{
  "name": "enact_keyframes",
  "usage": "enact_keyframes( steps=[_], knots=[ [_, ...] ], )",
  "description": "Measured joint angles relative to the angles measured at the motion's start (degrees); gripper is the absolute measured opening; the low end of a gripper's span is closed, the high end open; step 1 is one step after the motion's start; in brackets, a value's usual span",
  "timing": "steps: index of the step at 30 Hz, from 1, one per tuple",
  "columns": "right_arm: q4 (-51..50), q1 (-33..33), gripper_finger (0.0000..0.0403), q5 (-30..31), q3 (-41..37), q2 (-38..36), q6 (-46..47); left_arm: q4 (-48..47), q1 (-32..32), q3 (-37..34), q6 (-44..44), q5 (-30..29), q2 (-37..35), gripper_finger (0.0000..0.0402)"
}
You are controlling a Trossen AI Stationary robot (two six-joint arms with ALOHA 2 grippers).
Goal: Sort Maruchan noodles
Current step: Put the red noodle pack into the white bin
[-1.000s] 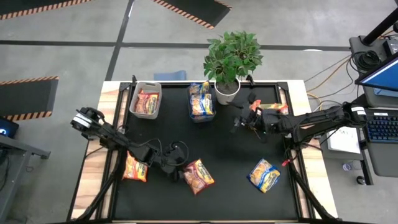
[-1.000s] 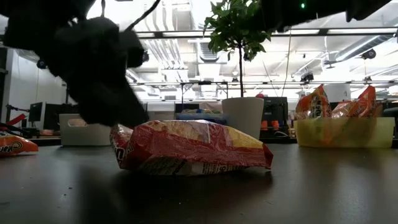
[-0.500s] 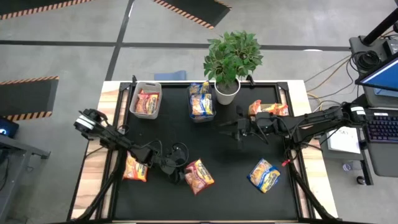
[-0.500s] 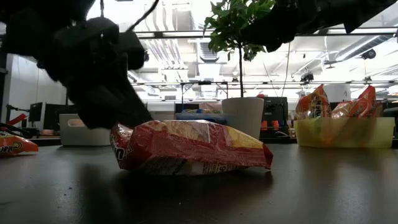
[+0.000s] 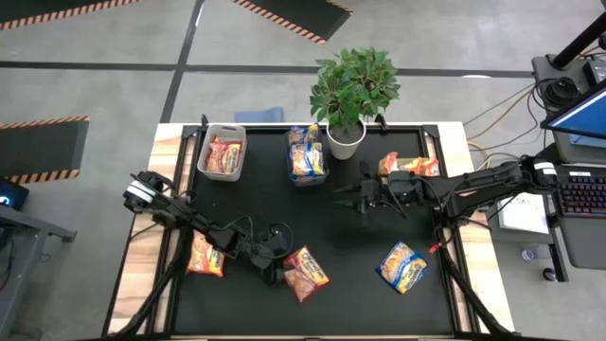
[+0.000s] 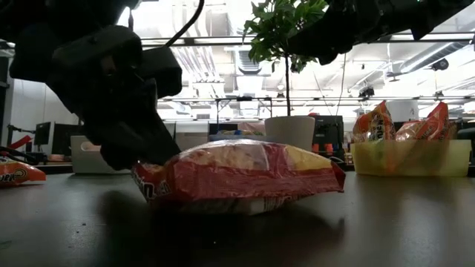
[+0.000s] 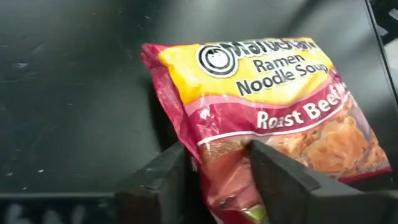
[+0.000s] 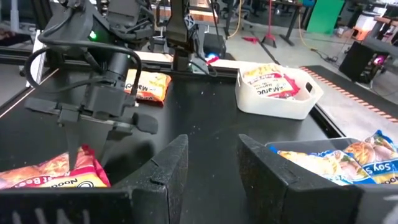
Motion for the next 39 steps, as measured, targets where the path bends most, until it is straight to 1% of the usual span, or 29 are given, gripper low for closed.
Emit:
enact_keyframes(
  steps=[3, 6, 7, 8, 12, 15, 22, 28, 33, 39],
  knots=[
    [0.03, 0.00, 0.0127, 0.00, 0.00, 0.00, 0.44, 0.02, -0.01, 0.00, 1.44, 0.51, -0.02, 0.0105],
    [0.03, 0.00, 0.0127, 0.00, -0.01, 0.00, 1.39, -0.08, 0.00, 0.02, 3.39, 0.54, -0.24, 0.0035],
    [0.05, 0.00, 0.0127, 0.00, -0.06, 0.00, 1.41, -0.27, 0.00, 0.02, 4.03, 0.53, -0.41, 0.0019],
    [0.03, 0.00, 0.0127, 0.00, -0.14, 0.00, 1.46, -0.48, 0.00, 0.01, 4.50, 0.54, -0.65, 0.0011],
    [0.03, 0.02, 0.0127, 0.00, -0.15, 0.00, 2.17, -2.60, 0.00, 0.00, 6.33, 0.28, -2.43, 0.0011],
    [0.06, 0.00, 0.0127, 0.01, -0.17, 0.00, 2.21, -6.88, 0.00, 0.00, 6.57, -0.19, -4.61, 0.0004],
    [0.06, 0.00, 0.0127, 0.00, -0.17, 0.00, 2.67, -19.79, 0.00, 0.00, 7.83, -8.49, -12.54, 0.0002],
    [0.14, 0.02, 0.0127, 0.00, -0.17, 0.00, 3.48, -27.86, 0.00, 0.00, 10.88, -14.26, -20.78, 0.0001],
    [0.46, 0.02, 0.0127, 0.00, -0.22, 0.00, 3.50, -30.47, 0.00, 0.00, 13.65, -17.12, -25.22, 0.0001],
    [0.49, 0.00, 0.0127, 0.00, -0.22, 0.00, 4.83, -30.42, 0.02, 0.00, 14.86, -17.82, -25.83, 0.0000]
  ],
)
